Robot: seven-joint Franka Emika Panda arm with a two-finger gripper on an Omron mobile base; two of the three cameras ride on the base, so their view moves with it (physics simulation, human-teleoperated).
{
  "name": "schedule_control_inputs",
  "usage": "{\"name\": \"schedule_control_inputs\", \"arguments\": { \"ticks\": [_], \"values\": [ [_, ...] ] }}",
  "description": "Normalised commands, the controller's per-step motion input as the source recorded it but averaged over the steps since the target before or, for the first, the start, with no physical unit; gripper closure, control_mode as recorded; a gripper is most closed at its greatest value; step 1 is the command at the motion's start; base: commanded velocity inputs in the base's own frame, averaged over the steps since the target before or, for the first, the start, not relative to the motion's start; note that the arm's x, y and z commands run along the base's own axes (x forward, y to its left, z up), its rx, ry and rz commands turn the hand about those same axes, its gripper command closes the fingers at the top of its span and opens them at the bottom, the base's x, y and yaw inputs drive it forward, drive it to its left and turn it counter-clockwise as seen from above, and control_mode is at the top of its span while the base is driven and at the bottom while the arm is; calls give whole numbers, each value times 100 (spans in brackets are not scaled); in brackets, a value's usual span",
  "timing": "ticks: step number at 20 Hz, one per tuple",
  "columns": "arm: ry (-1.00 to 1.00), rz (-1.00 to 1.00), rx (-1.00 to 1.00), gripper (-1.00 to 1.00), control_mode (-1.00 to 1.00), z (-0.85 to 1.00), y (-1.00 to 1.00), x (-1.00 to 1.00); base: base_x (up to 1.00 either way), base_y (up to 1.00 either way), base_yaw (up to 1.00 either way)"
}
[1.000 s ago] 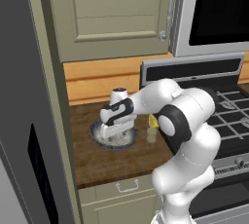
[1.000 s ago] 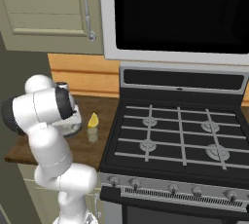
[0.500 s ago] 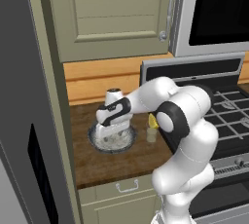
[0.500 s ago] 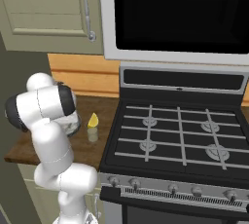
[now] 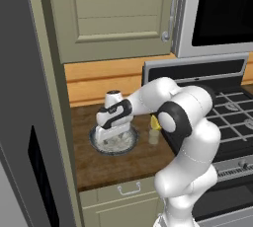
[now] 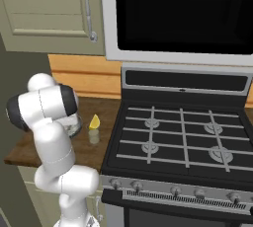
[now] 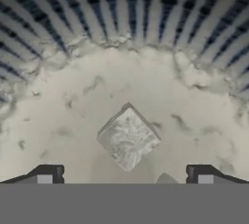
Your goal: Grab a lemon wedge from the fridge and one ice cube from the ice bowl, and put them in the glass of lemonade.
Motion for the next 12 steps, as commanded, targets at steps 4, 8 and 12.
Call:
{"name": "schedule_control_inputs", "arguments": {
  "ticks": [4, 8, 12],
  "values": [
    [0, 2, 0, -100, -100, 0, 22, -33, 0, 0, 0],
    [0, 0, 0, -100, -100, 0, 29, -34, 0, 0, 0],
    [0, 0, 0, -100, -100, 19, 1, 27, 0, 0, 0]
  ]
}}
